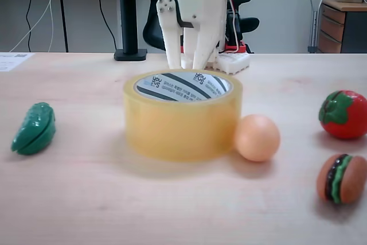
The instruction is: Grasp a cucumber and put it in the hole.
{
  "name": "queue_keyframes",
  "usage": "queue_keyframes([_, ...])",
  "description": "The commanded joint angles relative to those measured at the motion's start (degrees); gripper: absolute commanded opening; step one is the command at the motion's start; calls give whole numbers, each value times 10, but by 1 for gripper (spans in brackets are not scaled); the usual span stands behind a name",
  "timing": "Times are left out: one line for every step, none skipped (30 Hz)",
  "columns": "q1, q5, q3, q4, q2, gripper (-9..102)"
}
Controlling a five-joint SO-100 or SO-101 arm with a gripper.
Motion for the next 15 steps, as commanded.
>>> queue_keyframes([-2, -2, 1, 4, -1, 0])
queue_keyframes([-2, -2, 1, 2, 0, 0])
queue_keyframes([-2, -2, 1, -7, 0, 0])
queue_keyframes([-2, -2, 1, -26, 0, 0])
queue_keyframes([-2, -3, 0, -48, 0, 0])
queue_keyframes([-1, -3, -3, -64, 1, 0])
queue_keyframes([-1, -3, -7, -78, 1, 0])
queue_keyframes([-1, -3, -13, -94, 1, 0])
queue_keyframes([-1, -3, -20, -117, 1, 0])
queue_keyframes([0, -4, -22, -155, 1, 0])
queue_keyframes([0, -4, -22, -203, 1, 0])
queue_keyframes([0, -5, -27, -245, 1, 0])
queue_keyframes([0, -13, -33, -293, 1, 0])
queue_keyframes([0, -16, -37, -336, 1, 2])
queue_keyframes([2, -21, -41, -369, 0, 4])
